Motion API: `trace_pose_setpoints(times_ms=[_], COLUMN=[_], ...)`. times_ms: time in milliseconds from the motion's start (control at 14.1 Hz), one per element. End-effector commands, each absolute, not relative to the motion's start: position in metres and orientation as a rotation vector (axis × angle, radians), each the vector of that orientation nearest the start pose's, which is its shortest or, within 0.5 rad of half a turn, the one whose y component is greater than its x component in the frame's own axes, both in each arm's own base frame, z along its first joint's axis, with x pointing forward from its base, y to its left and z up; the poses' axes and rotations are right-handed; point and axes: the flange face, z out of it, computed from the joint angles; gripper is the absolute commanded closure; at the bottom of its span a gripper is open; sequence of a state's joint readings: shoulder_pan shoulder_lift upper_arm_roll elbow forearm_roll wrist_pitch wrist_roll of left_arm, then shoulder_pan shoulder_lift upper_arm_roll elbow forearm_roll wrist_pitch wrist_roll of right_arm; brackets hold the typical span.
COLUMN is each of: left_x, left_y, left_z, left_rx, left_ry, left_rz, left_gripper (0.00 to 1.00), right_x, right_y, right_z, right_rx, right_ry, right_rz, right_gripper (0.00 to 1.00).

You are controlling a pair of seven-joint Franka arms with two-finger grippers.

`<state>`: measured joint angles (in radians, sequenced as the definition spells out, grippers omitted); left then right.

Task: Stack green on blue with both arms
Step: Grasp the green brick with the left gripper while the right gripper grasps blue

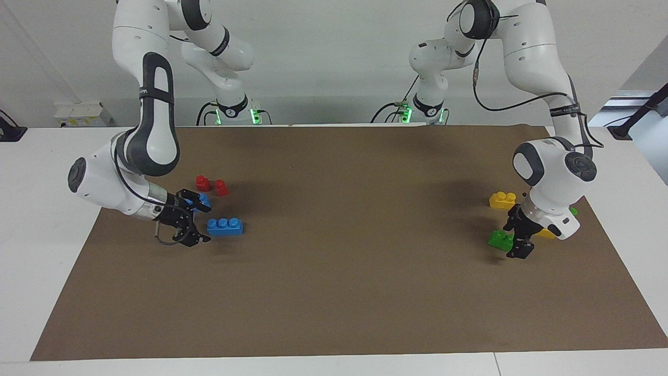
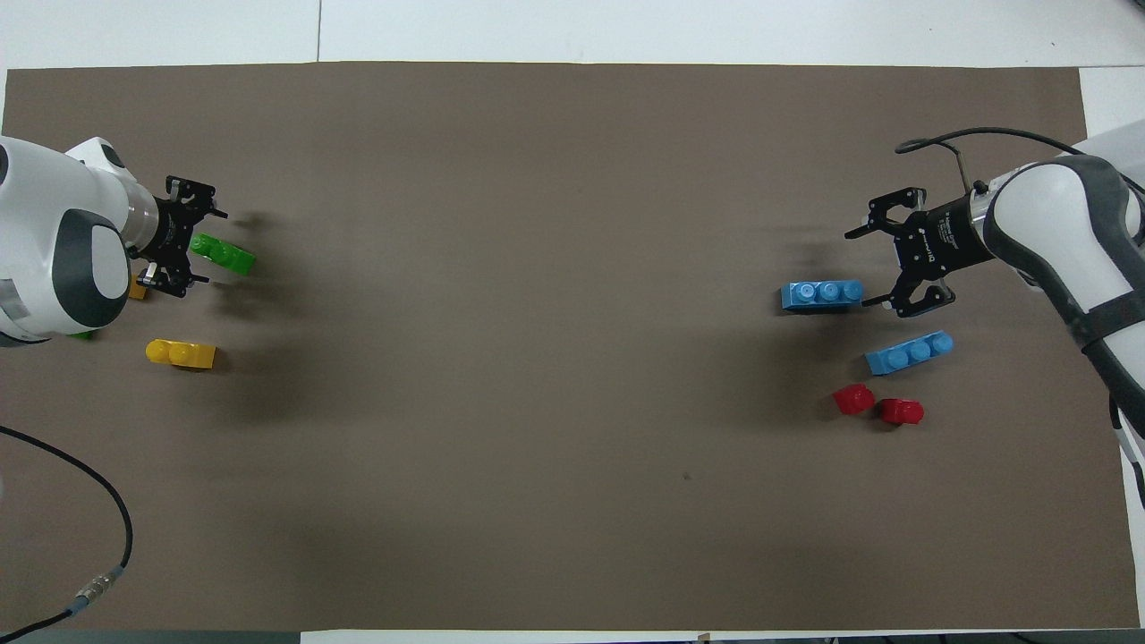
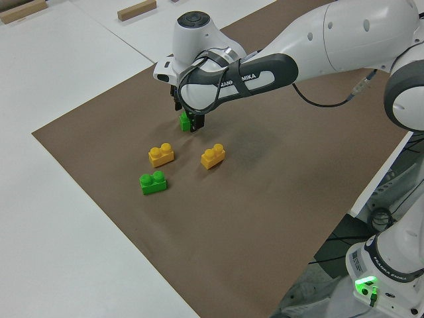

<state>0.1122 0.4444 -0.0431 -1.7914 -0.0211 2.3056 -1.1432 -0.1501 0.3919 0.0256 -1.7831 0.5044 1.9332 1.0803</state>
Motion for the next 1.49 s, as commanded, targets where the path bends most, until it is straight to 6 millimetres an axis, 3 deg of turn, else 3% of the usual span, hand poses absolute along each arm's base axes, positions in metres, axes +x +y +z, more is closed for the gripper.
trace_pose_setpoints(times_ms=[0,71,142,498,640,996,1209,1423], left_x=[0.654,0.654,0.655,0.657,0.659,0.647,0.640,0.630], left_y=[0.047,0.047,0.046,0.047,0.045,0.023,0.001,-0.011], left_z=[0.313,0.313,0.313,0.318,0.331,0.407,0.444,0.473], left_rx=[-2.614,-2.615,-2.618,-2.621,-2.624,-2.648,-2.661,-2.656], left_ry=[-1.841,-1.842,-1.839,-1.842,-1.834,-1.791,-1.754,-1.759], left_rz=[-0.105,-0.107,-0.109,-0.119,-0.113,-0.097,-0.058,-0.050], left_gripper=[0.63,0.95,1.00,1.00,1.00,1.00,1.00,1.00], right_x=[0.614,0.611,0.610,0.601,0.601,0.600,0.600,0.600], right_y=[-0.046,-0.047,-0.047,-0.058,-0.066,-0.067,-0.064,-0.063], right_z=[0.314,0.307,0.302,0.288,0.287,0.286,0.286,0.287], right_rx=[-2.051,-2.022,-2.014,-1.986,-1.970,-1.959,-1.962,-1.953], right_ry=[1.831,1.843,1.830,1.868,1.884,1.899,1.896,1.907], right_rz=[0.589,0.599,0.608,0.575,0.561,0.557,0.561,0.561], right_gripper=[0.02,0.02,0.02,0.02,0.07,0.38,0.41,0.63])
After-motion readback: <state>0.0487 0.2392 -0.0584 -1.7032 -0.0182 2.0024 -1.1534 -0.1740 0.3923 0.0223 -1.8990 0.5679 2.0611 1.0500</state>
